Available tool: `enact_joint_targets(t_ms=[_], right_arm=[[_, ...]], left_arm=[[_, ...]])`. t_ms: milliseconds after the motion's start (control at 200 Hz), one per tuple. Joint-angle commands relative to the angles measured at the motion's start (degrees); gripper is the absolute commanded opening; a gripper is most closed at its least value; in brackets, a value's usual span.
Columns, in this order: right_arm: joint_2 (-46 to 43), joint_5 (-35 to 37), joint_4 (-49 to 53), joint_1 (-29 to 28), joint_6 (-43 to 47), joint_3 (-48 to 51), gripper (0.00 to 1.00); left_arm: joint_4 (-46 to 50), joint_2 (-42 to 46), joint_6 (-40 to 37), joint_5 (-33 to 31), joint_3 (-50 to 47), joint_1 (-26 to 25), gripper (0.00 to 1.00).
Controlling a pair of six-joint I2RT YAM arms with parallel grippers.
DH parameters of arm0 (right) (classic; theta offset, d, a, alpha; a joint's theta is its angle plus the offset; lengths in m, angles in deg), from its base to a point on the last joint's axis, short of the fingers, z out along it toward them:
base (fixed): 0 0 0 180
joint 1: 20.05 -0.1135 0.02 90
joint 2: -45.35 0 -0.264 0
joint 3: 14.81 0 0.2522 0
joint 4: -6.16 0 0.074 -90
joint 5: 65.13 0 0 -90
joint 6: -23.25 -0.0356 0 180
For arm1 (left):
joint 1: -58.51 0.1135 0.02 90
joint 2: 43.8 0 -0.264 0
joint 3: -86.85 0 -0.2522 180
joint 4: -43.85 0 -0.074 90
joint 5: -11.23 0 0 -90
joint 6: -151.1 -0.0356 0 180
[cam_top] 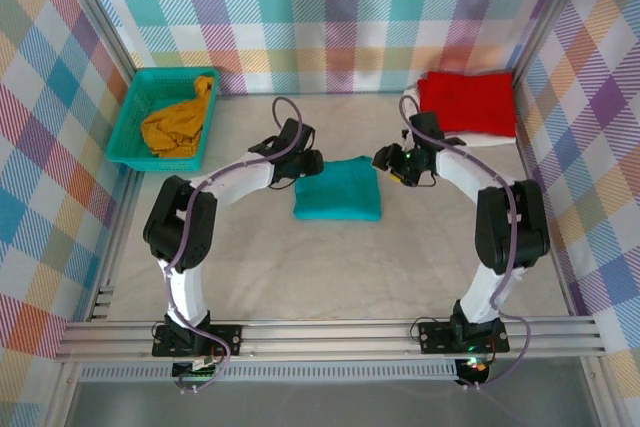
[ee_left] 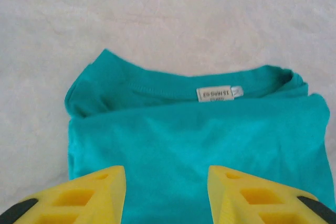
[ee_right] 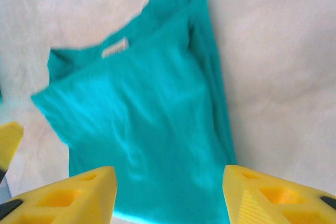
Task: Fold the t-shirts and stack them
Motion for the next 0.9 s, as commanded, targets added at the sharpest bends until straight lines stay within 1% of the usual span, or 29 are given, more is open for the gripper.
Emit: enact_joint_targets(t_ms=[0, 115, 210, 425, 590, 655, 730, 795, 825, 860, 895], right_arm=[[4.96, 0.60, 4.95, -0.35, 3.11, -3.81, 0.59], [8.61, -0.19, 6.53, -0.65, 5.47, -6.81, 0.60], [10.71, -0.63, 7.48, -1.24, 6.75, -8.36, 0.60], [14.87, -4.03, 6.23, -3.77, 9.14, -8.74, 0.60], [17.77, -5.73, 4.48, -5.89, 9.24, -9.18, 0.56], [19.27, -6.74, 4.42, -6.50, 8.56, -9.92, 0.49], [20.19, -6.93, 3.41, -7.08, 7.50, -10.16, 0.35], [20.42, -6.81, 2.75, -7.85, 6.96, -10.49, 0.28], [20.65, -6.67, 2.85, -8.05, 6.67, -10.86, 0.23], [20.67, -6.53, 2.71, -8.15, 5.96, -11.14, 0.13], [20.55, -6.49, 2.39, -8.06, 5.41, -11.14, 0.09]], left_arm=[[3.22, -3.73, 0.79, -1.35, -0.96, 0.31, 0.45], [4.05, -4.58, 1.92, -2.74, -2.66, 0.31, 0.45], [3.70, -5.04, 2.29, -2.37, -3.74, 0.31, 0.44], [1.59, -6.71, 2.24, -2.71, -5.19, 0.31, 0.43], [0.83, -8.09, 2.33, -2.08, -5.06, 0.31, 0.42], [0.35, -8.46, 2.37, -1.66, -5.05, 0.31, 0.42], [0.29, -8.52, 2.30, -1.37, -4.79, 0.31, 0.42], [0.29, -8.16, 2.30, -1.57, -4.67, 0.31, 0.42], [0.29, -7.88, 2.25, -1.63, -4.54, 0.31, 0.42], [0.36, -7.51, 2.08, -1.87, -4.43, 0.31, 0.42], [0.29, -7.07, 2.07, -2.19, -4.51, 0.35, 0.42]])
